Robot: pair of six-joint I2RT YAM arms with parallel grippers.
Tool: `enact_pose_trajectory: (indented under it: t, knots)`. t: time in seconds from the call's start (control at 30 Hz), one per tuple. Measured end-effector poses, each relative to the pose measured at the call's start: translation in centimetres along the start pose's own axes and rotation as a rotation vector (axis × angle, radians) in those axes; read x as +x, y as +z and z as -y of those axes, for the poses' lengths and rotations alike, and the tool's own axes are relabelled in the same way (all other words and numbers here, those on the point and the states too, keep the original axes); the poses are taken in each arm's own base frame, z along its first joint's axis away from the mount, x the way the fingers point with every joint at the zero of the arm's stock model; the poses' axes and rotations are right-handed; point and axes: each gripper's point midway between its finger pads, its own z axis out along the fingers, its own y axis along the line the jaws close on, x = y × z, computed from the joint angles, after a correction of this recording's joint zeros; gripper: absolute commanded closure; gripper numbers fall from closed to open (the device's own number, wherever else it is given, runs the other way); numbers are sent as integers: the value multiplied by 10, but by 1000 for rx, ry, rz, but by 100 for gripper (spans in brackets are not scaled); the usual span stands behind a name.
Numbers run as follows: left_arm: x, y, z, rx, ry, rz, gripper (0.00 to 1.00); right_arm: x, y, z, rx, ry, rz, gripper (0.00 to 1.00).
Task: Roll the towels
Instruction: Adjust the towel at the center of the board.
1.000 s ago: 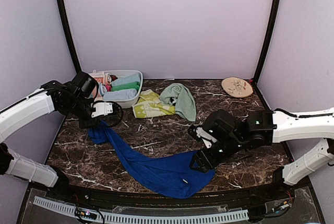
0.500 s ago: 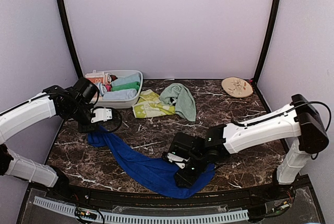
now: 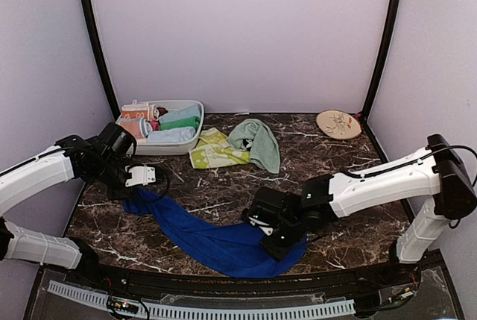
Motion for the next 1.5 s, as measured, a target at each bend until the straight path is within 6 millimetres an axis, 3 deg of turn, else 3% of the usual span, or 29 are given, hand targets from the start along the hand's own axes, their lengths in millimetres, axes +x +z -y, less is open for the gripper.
enact_pose_trajectory:
  t: [0.03, 0.07, 0.17, 0.2, 0.27, 0.37, 0.57, 0.7, 0.87, 1.2, 1.37, 1.5]
  knots:
    - [3, 3, 5, 6, 11, -1, 100, -2, -9, 4, -1, 15, 25, 100]
    - [5, 6, 11, 9, 21, 2, 93, -5, -18, 8, 0, 32, 48, 100]
    - [13, 13, 26, 20, 65, 13, 52, -18, -54, 32, 3, 110, 149, 100]
    - [15, 15, 32, 26, 81, 20, 45, -23, -65, 40, 4, 135, 182, 100]
    - [16, 14, 40, 36, 99, 43, 40, -30, -89, 55, 1, 188, 259, 100]
    - [9, 9, 43, 49, 100, 94, 39, -32, -108, 63, -2, 216, 316, 100]
    - [-19, -2, 47, 162, 58, 199, 40, -14, -122, 76, 36, 253, 316, 100]
    - [-28, 3, 56, 240, 54, 226, 40, -12, -146, 94, 69, 308, 359, 100]
    - [-19, 15, 69, 265, 84, 195, 40, -22, -179, 116, 114, 372, 436, 100]
    - [7, 23, 101, 294, 125, 166, 40, -3, -176, 175, 261, 504, 367, 100]
    - [25, 34, 119, 294, 159, 133, 40, 1, -176, 185, 279, 514, 357, 100]
    - [29, 47, 120, 260, 167, 120, 39, 1, -177, 186, 279, 514, 356, 100]
